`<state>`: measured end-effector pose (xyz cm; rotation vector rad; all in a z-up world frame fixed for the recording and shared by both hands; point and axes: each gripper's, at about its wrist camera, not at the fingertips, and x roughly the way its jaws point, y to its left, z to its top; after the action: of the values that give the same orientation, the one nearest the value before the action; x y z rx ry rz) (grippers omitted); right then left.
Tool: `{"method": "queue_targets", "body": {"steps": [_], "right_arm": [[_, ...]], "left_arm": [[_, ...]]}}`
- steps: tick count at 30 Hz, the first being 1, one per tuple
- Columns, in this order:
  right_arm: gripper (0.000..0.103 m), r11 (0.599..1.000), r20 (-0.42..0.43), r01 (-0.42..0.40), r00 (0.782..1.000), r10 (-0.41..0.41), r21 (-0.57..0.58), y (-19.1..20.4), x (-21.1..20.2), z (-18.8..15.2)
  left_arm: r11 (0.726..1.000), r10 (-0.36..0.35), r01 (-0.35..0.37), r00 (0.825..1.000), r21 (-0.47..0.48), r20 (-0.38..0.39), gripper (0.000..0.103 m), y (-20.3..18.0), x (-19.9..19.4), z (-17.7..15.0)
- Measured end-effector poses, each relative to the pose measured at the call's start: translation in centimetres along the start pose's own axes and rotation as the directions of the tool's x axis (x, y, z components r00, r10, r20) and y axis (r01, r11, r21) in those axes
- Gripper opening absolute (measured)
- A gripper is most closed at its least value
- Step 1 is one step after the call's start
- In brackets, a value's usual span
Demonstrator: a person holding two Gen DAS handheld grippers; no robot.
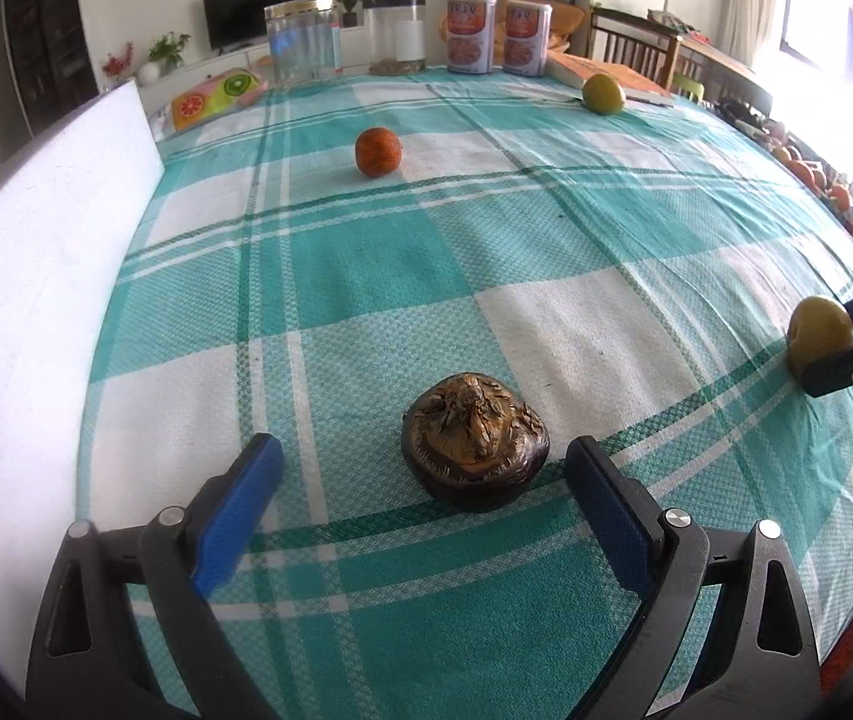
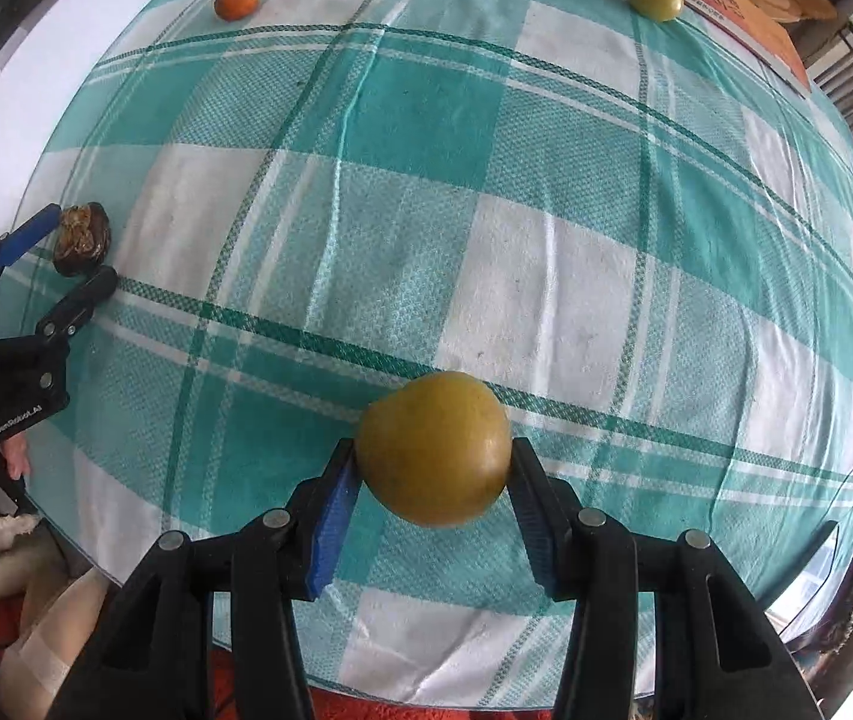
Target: Organize fruits
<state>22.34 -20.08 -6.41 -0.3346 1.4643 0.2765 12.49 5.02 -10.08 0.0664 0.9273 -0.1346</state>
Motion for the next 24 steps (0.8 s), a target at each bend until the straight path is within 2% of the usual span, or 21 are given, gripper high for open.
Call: {"method": "queue_targets", "body": {"steps": [2,7,9,10,11,13,15,19,20,22,23,24], "right_arm": [[0.051,1.0,0.062,0.001,0.998,-0.002,0.013,0.5,0.0,0.9],[0.051,0.983,0.204,-0.128,0.974,0.1,0.129,-0.7,0.6,0.9],[0.052,0.979,0.285,-0.139,0.954,0.092,0.151,-0.8,0.4,0.1],[0.056,0.973,0.325,-0.163,0.94,0.102,0.166,-0.7,0.4,-0.5],[0.067,0.964,0.362,-0.19,0.925,0.112,0.185,-1.0,0.3,-1.3],[0.079,0.945,0.431,-0.23,0.895,0.111,0.234,-1.4,0.2,-2.9],[0.08,0.923,0.493,-0.272,0.863,0.109,0.271,-1.4,0.1,-4.2],[0.08,0.887,0.588,-0.325,0.805,0.078,0.327,-0.7,0.2,-7.1],[0.08,0.881,0.596,-0.328,0.8,0.068,0.34,-0.8,0.0,-7.5],[0.081,0.882,0.628,-0.337,0.776,0.062,0.329,-0.9,-1.0,-7.6],[0.083,0.887,0.627,-0.328,0.777,0.058,0.324,-0.9,-1.0,-7.2],[0.084,0.892,0.609,-0.317,0.79,0.061,0.321,-0.8,-0.8,-6.8]], "left_arm": [[1.0,-0.002,0.002,1.0,-0.001,0.0,0.096,0.0,0.0,0.0],[1.0,-0.004,0.004,1.0,-0.001,0.0,0.096,0.0,0.0,0.0],[1.0,-0.005,0.005,1.0,-0.001,0.0,0.096,0.0,0.0,0.0],[1.0,-0.005,0.005,1.0,-0.001,0.0,0.096,0.0,0.0,0.0],[1.0,-0.005,0.005,1.0,-0.001,0.0,0.096,0.1,0.0,0.0],[1.0,-0.007,0.007,1.0,-0.003,0.0,0.096,0.1,0.0,0.0],[0.999,-0.035,0.035,0.999,-0.014,0.008,0.096,0.4,-0.1,-0.1],[0.982,-0.18,0.18,0.984,-0.059,0.008,0.096,2.2,-1.1,-0.4],[0.978,-0.199,0.199,0.98,-0.067,0.003,0.096,2.4,-1.4,-0.5],[0.978,-0.2,0.199,0.98,-0.061,-0.009,0.095,2.3,-1.4,-0.4],[0.981,-0.19,0.189,0.982,-0.044,-0.015,0.094,1.9,-1.2,-0.2],[0.985,-0.169,0.169,0.985,-0.021,-0.018,0.094,1.4,-1.0,0.1]]}}
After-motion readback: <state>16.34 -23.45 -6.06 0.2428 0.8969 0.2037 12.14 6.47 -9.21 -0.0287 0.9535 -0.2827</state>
